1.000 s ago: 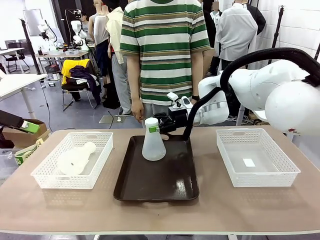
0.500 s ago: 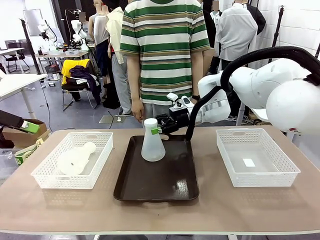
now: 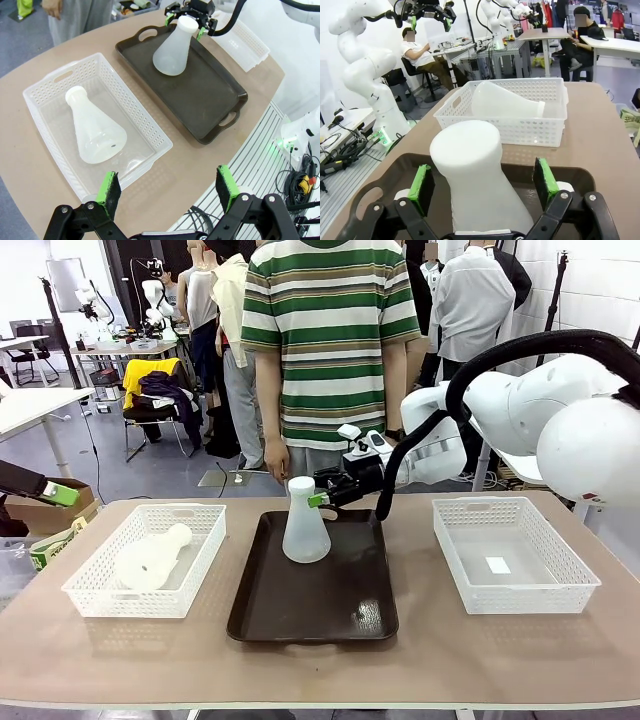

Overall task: Prepare the laboratory tools.
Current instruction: Place the picked Big flask upright in the Handle tray as instructed by the person.

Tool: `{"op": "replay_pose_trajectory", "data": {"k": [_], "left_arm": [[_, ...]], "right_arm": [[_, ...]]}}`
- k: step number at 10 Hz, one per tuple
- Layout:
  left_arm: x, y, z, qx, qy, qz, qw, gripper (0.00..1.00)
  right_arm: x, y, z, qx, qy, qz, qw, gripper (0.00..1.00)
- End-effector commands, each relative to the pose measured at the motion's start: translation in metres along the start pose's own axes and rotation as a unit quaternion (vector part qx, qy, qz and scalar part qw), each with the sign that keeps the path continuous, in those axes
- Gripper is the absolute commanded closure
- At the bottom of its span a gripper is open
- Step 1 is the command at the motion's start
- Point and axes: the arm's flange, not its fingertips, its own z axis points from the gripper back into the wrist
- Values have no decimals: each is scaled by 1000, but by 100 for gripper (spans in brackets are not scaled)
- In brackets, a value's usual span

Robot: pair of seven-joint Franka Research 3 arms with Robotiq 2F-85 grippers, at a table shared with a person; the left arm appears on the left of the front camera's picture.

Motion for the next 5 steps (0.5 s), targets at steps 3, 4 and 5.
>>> {"op": "replay_pose_trajectory", "data": {"k": [3, 4, 5], "left_arm": [[-1, 3, 1, -11, -7, -7, 1000, 0], [-1, 3, 1, -11, -7, -7, 1000, 0], [-1, 3, 1, -11, -7, -7, 1000, 0]], "right_arm": [[0, -1, -1, -3, 2, 4, 1000, 0], [0, -1, -1, -3, 2, 4, 1000, 0], [0, -1, -1, -3, 2, 4, 1000, 0]]}}
